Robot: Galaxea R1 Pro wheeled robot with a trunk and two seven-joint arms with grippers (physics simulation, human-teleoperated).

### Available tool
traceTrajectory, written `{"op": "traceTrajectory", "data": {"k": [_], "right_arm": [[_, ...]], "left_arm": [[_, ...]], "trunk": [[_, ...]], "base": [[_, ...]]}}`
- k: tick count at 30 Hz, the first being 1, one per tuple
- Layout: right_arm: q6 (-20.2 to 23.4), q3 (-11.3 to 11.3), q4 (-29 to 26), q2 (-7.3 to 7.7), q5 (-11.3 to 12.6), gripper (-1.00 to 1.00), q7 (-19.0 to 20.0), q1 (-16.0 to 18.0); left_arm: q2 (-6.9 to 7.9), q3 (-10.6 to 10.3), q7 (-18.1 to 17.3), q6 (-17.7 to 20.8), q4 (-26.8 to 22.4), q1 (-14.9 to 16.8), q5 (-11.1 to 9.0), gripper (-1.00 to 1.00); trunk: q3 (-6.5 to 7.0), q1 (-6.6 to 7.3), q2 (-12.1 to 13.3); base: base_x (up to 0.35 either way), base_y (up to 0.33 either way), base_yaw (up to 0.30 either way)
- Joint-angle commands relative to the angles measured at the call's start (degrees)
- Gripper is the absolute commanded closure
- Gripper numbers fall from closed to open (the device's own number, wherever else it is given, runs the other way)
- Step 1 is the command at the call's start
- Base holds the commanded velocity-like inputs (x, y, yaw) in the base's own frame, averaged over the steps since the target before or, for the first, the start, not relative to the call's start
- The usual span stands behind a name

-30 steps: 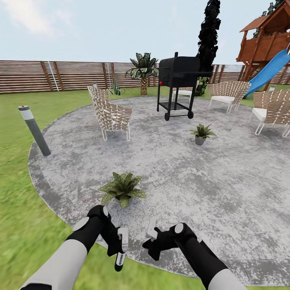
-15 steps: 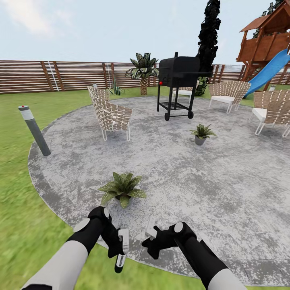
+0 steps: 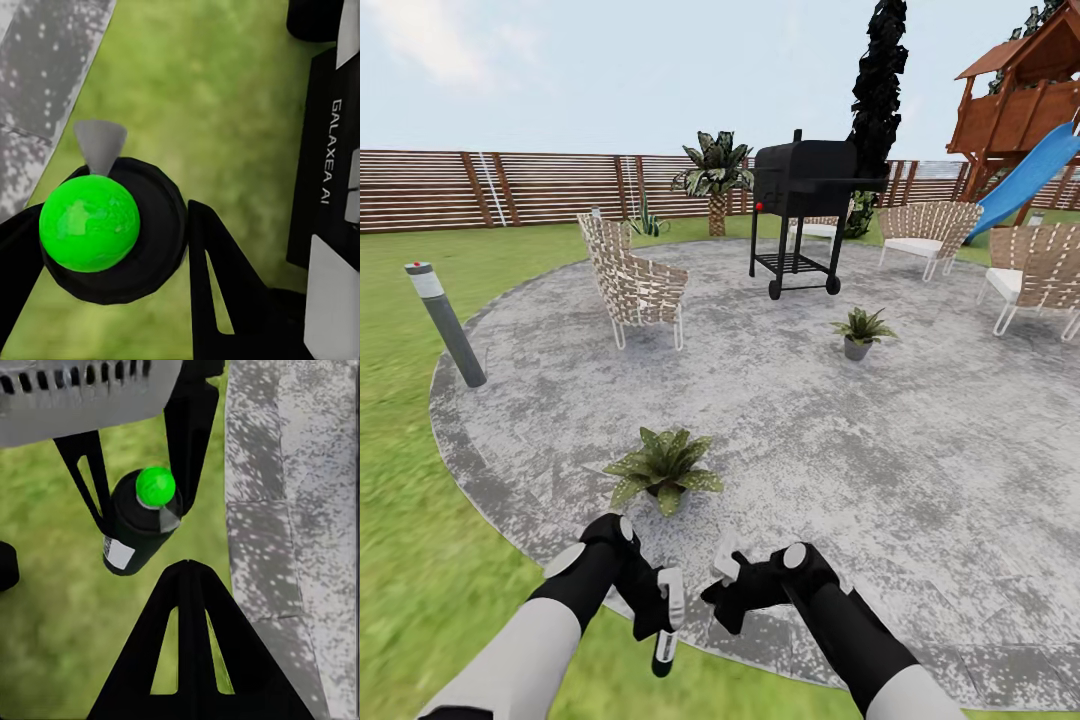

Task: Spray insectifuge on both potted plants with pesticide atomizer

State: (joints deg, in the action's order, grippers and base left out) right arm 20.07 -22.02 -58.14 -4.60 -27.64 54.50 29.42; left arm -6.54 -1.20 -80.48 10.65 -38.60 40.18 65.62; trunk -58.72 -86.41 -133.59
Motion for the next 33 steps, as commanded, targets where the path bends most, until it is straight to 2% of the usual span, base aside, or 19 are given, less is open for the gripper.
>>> {"op": "traceTrajectory", "data": {"k": [1,9,14,17,26,27,29,30,33], "right_arm": [[0.4,0.0,-0.4,-0.08,-0.2,1.00,0.3,0.0],[0.4,0.0,-0.7,-0.20,-0.2,1.00,0.3,0.0],[0.4,0.0,-0.7,-0.16,-0.3,1.00,0.3,0.0],[0.4,0.0,-0.7,-0.16,-0.3,1.00,0.3,0.0],[0.4,0.0,-0.7,-0.15,-0.3,1.00,0.3,0.0],[0.4,0.0,-0.7,-0.17,-0.3,1.00,0.3,0.0],[0.4,0.0,-0.7,-0.18,-0.3,1.00,0.3,0.0],[0.4,0.0,-0.7,-0.17,-0.3,1.00,0.3,0.0],[0.4,0.0,-0.7,-0.17,-0.3,1.00,0.3,0.0]], "left_arm": [[-0.03,0.0,-0.3,0.6,-0.1,0.0,0.1,1.00],[0.04,0.0,-0.4,0.4,-0.1,0.0,-3.3,1.00],[0.26,0.3,-0.9,0.1,-0.1,0.1,-6.5,1.00],[0.53,0.5,-1.1,-1.8,0.0,0.1,-9.1,1.00],[0.65,0.8,-1.1,-2.4,2.4,0.2,-9.8,1.00],[0.65,0.7,-1.1,-2.4,2.5,0.2,-10.6,1.00],[0.72,0.5,-1.0,-2.5,2.5,0.2,-14.0,1.00],[0.77,0.4,-1.0,-2.5,2.5,0.2,-14.9,1.00],[0.82,0.3,-0.9,-2.6,2.5,0.2,-15.7,1.00]], "trunk": [[-0.05,0.01,0.0],[-0.05,0.01,0.0],[-0.05,0.01,0.0],[-0.05,0.01,0.0],[-0.05,0.01,0.0],[-0.05,0.01,0.0],[-0.05,0.01,0.0],[-0.05,0.01,0.0],[-0.05,0.01,0.0]], "base": [[0.000,0.000,0.000],[0.000,0.000,0.000],[0.000,0.000,0.000],[0.000,0.000,0.000],[0.000,0.000,0.000],[0.000,0.000,0.000],[0.000,0.000,0.000],[0.000,0.000,0.000],[0.000,0.000,0.000]]}}
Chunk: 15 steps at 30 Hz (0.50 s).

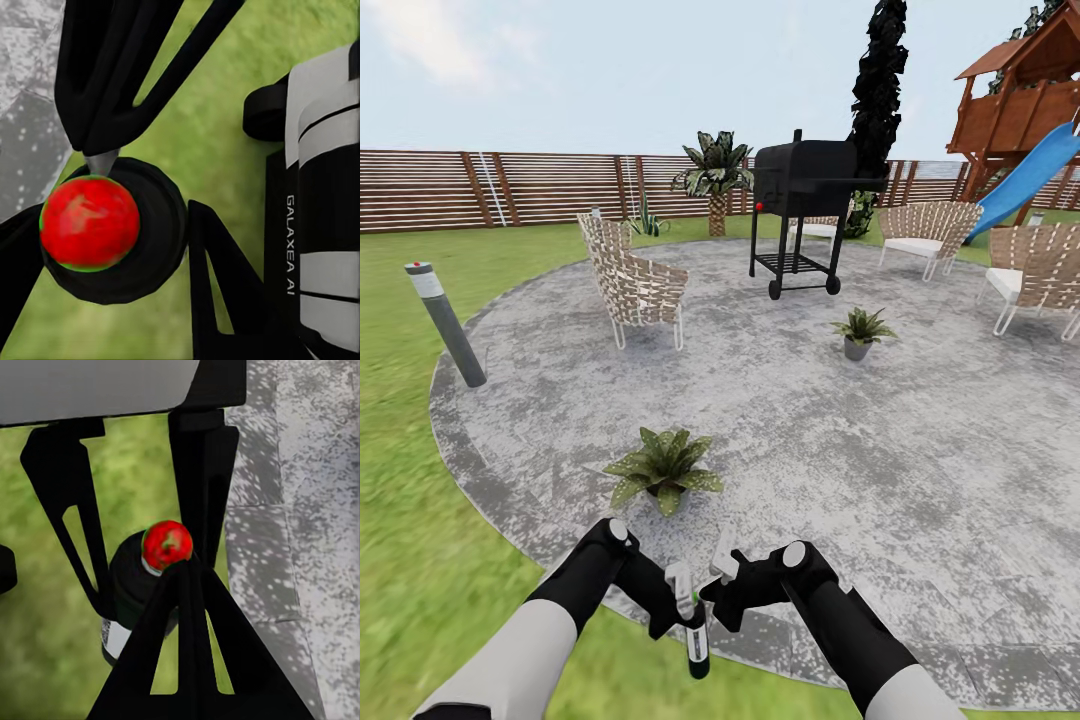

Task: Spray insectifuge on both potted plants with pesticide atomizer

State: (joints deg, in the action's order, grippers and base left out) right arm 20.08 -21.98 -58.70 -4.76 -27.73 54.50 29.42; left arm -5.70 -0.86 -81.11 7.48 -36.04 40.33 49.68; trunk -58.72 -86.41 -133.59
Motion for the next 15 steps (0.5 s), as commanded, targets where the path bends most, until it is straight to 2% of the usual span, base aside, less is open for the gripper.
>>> {"op": "traceTrajectory", "data": {"k": [1,12,13,15], "right_arm": [[0.4,0.0,-0.1,0.00,-0.2,1.00,0.3,0.0],[0.4,0.0,-0.1,-0.07,-0.2,1.00,0.3,0.0],[0.4,0.0,-0.1,-0.07,-0.2,1.00,0.3,0.0],[0.4,0.0,-0.1,-0.07,-0.2,1.00,0.3,0.0]], "left_arm": [[-0.01,0.0,-0.3,0.6,-0.1,0.0,0.1,1.00],[0.12,0.1,-0.3,0.6,-0.1,0.0,0.1,1.00],[0.25,0.1,-0.3,0.6,-0.1,0.0,0.2,1.00],[1.47,0.0,-0.4,0.6,-0.1,0.1,0.7,1.00]], "trunk": [[-0.05,0.01,0.0],[-0.05,0.01,0.0],[-0.05,0.01,0.0],[-0.05,0.01,0.0]], "base": [[0.000,0.000,0.000],[0.000,0.000,0.000],[0.000,0.000,0.000],[0.000,0.000,0.000]]}}
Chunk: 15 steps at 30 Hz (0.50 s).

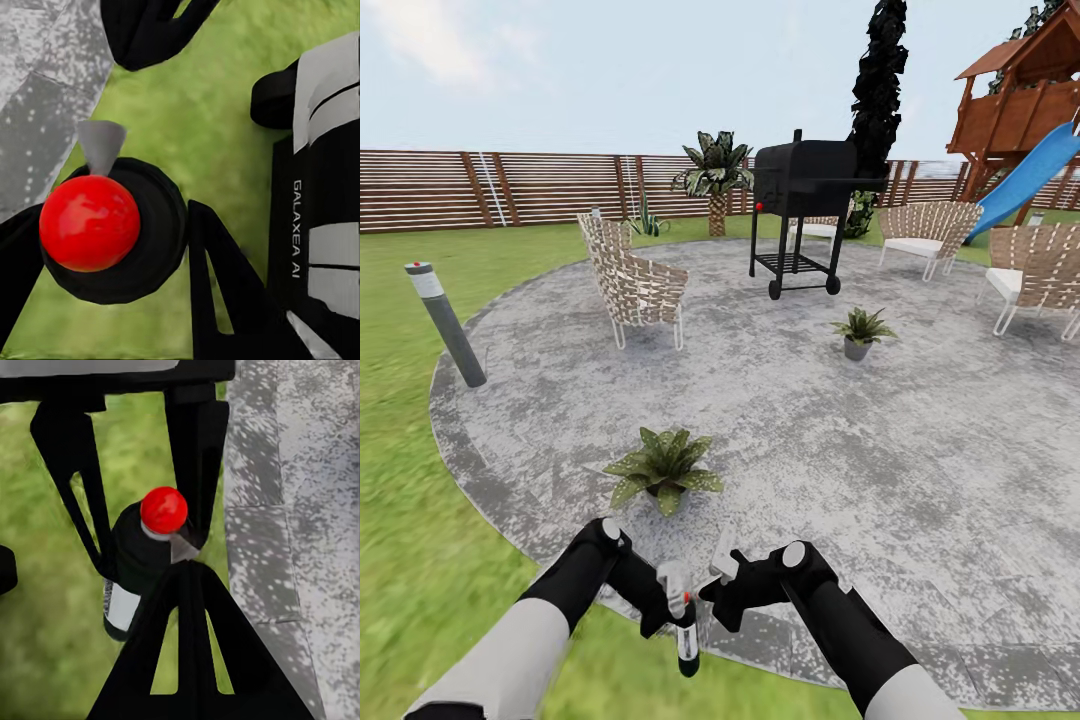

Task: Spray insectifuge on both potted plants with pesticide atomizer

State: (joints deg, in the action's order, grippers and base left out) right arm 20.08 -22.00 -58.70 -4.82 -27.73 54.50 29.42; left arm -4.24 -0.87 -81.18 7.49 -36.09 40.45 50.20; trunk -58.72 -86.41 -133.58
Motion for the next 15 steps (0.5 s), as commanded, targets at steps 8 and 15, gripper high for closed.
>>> {"op": "traceTrajectory", "data": {"k": [8,15], "right_arm": [[0.4,-0.1,0.1,-0.01,-0.3,1.00,0.3,0.0],[0.4,0.0,0.2,0.07,-0.4,-1.00,0.2,0.0]], "left_arm": [[7.78,-0.6,-0.6,0.8,-0.5,0.3,0.7,1.00],[13.22,-0.8,-0.6,0.6,-0.1,-0.5,0.9,1.00]], "trunk": [[-0.05,0.01,0.0],[-0.05,0.01,0.0]], "base": [[0.000,0.000,0.000],[0.000,0.000,0.000]]}}
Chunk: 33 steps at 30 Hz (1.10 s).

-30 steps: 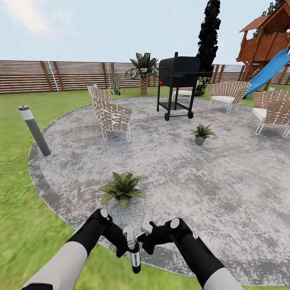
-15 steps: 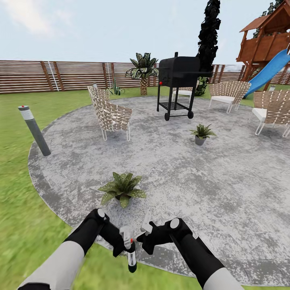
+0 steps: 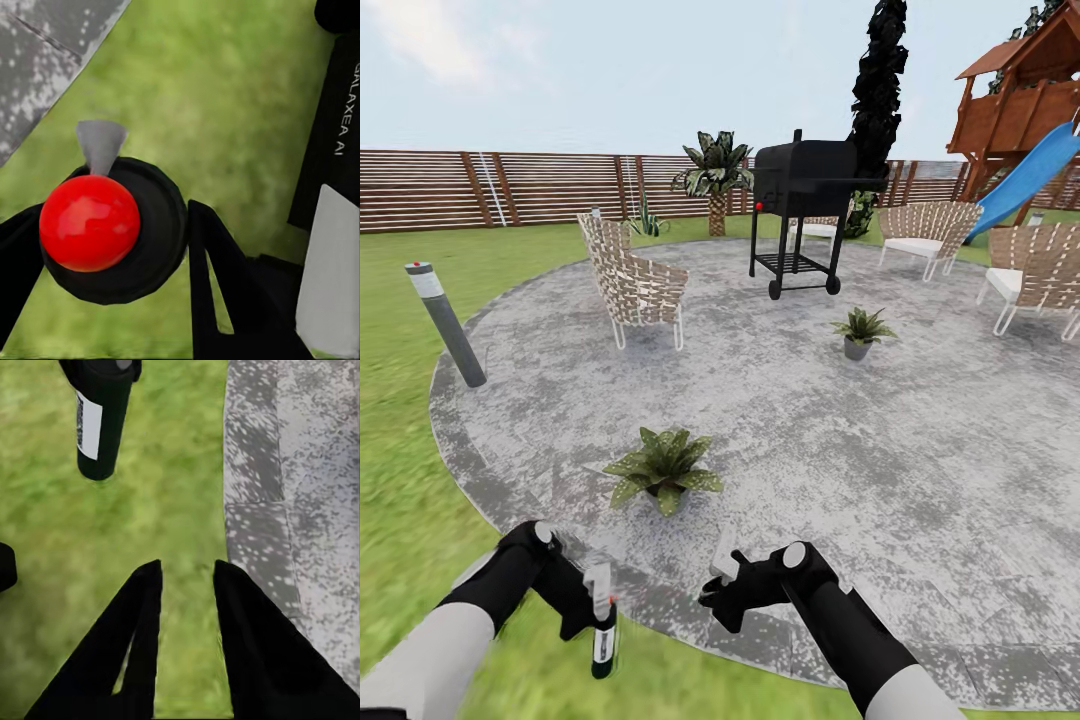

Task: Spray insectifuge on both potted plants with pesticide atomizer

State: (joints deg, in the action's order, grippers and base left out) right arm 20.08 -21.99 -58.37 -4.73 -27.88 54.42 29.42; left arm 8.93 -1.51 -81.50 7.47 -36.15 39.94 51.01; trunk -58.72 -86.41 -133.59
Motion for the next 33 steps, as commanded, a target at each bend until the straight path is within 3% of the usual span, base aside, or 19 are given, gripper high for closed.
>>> {"op": "traceTrajectory", "data": {"k": [1,6,8,9,11,13,15,17,18,19,21,24,26,29,33], "right_arm": [[0.4,0.0,-0.1,-0.01,-0.2,-1.00,0.3,0.0],[0.3,0.5,0.9,0.68,-0.2,-1.00,-0.1,0.0],[-0.1,1.2,4.8,1.84,0.0,-1.00,-2.5,-0.2],[-1.2,2.5,7.6,2.66,0.2,-1.00,-5.8,-0.3],[-6.4,6.1,12.5,3.35,0.3,-1.00,-13.2,-0.4],[-16.8,13.7,20.2,3.56,0.4,-1.00,-23.9,-0.5],[-27.1,21.9,29.0,3.65,0.4,-1.00,-33.0,-0.8],[-37.6,27.9,37.7,4.07,0.3,-1.00,-40.5,-1.0],[-43.5,29.4,42.2,5.25,0.3,-1.00,-45.2,-1.5],[-50.9,30.3,46.8,6.42,0.4,-1.00,-51.4,-2.8],[-60.4,30.8,50.5,6.84,0.5,-1.00,-60.4,-5.4],[-68.9,30.9,52.5,6.23,0.5,-1.00,-70.1,-8.6],[-69.9,30.9,54.2,5.96,0.5,-1.00,-71.5,-9.1],[-70.1,30.9,55.1,5.76,0.4,-1.00,-71.7,-9.3],[-70.1,30.8,55.3,5.70,0.1,-1.00,-71.7,-9.3]], "left_arm": [[0.48,-0.1,-0.2,0.6,-0.1,-0.1,0.1,1.00],[0.90,0.7,1.5,0.7,0.0,-0.2,-0.7,1.00],[0.76,0.9,5.2,0.8,0.1,-0.4,-2.7,1.00],[0.55,1.3,7.8,0.9,0.2,-0.8,-4.6,1.00],[0.20,2.6,11.4,0.9,1.0,-2.1,-9.9,1.00],[0.07,4.5,17.6,0.8,3.7,-3.4,-19.4,1.00],[0.06,5.2,27.2,-0.1,7.8,-4.9,-27.9,1.00],[0.04,5.4,38.7,-7.3,11.2,-7.4,-34.1,1.00],[0.00,5.5,45.3,-13.2,13.7,-9.2,-37.1,1.00],[-0.06,5.5,53.3,-19.6,17.5,-11.2,-40.8,1.00],[-0.12,5.5,63.1,-26.8,23.3,-13.5,-45.7,1.00],[-0.19,5.6,72.6,-36.2,27.3,-16.9,-50.6,1.00],[-0.22,5.6,75.1,-37.9,29.2,-17.9,-53.0,1.00],[0.19,5.6,76.0,-38.6,30.6,-18.3,-55.5,1.00],[-0.20,5.6,76.1,-38.7,31.1,-19.0,-57.0,1.00]], "trunk": [[-0.05,0.01,0.0],[-0.05,0.01,0.0],[-0.05,0.01,0.0],[-0.05,0.01,0.0],[-0.05,0.01,0.0],[-0.05,0.01,0.0],[-0.05,0.01,0.0],[-0.05,0.01,0.0],[-0.05,0.01,0.0],[-0.05,0.01,0.0],[-0.05,0.01,0.0],[-0.05,0.01,0.0],[-0.05,0.01,0.0],[-0.05,0.01,0.0],[-0.05,0.01,0.0]], "base": [[0.000,0.000,0.000],[0.000,0.000,0.000],[0.000,0.000,0.000],[0.000,0.000,0.000],[0.000,0.000,0.000],[0.000,0.000,0.000],[0.000,0.000,0.000],[0.000,0.000,0.000],[0.000,0.000,0.000],[0.000,0.000,0.000],[0.000,0.000,0.000],[0.000,0.000,0.000],[0.000,0.000,0.000],[0.000,0.000,0.000],[0.000,0.000,0.000]]}}
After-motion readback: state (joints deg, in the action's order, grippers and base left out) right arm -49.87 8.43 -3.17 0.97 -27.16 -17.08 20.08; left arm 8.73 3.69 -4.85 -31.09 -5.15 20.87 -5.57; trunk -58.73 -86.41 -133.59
